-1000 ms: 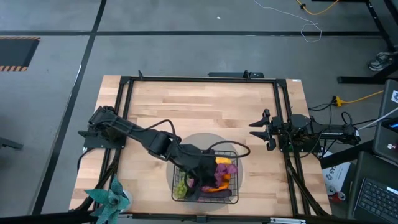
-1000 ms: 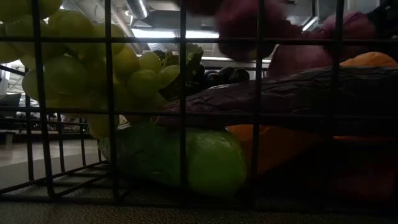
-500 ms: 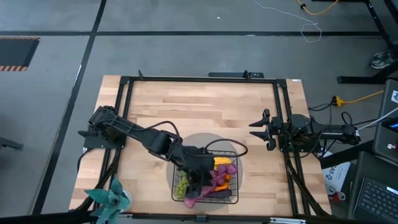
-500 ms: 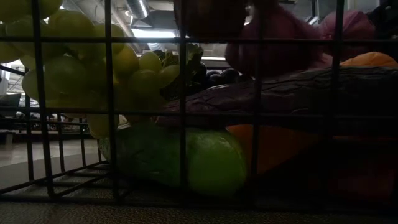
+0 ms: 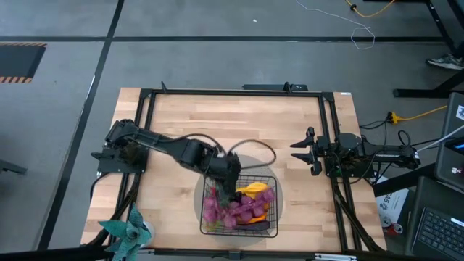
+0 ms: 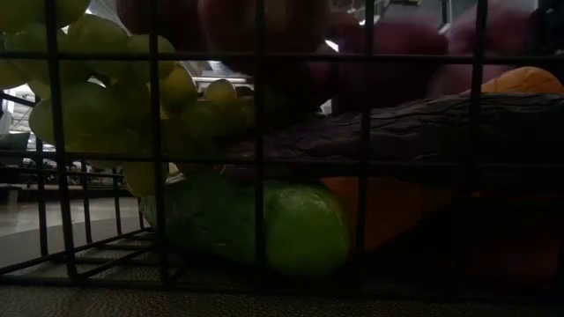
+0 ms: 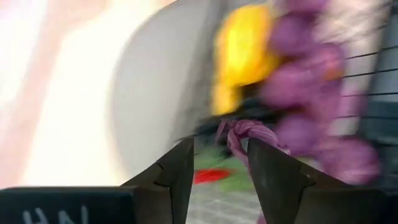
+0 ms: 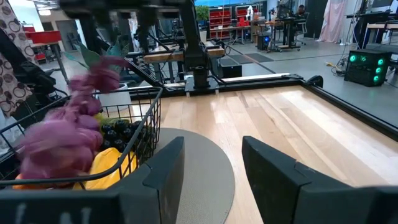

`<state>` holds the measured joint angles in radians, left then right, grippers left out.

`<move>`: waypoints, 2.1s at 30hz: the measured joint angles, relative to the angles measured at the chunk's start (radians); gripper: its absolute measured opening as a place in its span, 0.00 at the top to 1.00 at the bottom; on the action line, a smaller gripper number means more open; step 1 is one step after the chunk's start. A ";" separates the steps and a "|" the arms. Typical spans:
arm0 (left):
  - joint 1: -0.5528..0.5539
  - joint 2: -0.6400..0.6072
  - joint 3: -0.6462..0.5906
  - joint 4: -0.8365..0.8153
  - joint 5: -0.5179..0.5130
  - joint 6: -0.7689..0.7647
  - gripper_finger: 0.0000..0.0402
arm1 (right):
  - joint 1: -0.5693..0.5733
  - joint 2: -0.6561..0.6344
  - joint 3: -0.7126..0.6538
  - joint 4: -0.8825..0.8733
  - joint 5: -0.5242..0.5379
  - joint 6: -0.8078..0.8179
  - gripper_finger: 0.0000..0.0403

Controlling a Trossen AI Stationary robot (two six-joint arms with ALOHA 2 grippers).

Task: Build produce basket
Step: Put the purple garlic into the wire basket

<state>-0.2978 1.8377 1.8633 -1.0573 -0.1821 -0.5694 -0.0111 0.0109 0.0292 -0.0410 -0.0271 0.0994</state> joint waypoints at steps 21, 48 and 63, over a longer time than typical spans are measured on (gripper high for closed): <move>0.088 -0.011 0.000 -0.147 0.123 -0.099 0.63 | 0.000 0.000 0.000 0.000 0.000 -0.001 0.59; -0.005 0.140 0.000 -0.191 -0.016 -0.505 0.64 | 0.000 0.000 0.000 0.000 0.000 -0.001 0.59; -0.005 0.140 0.000 -0.182 0.069 -0.699 0.67 | 0.000 0.000 0.000 0.000 0.000 -0.001 0.59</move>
<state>-0.3027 1.9774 1.8629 -1.2396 -0.1127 -1.2680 -0.0110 0.0109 0.0292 -0.0410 -0.0271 0.0986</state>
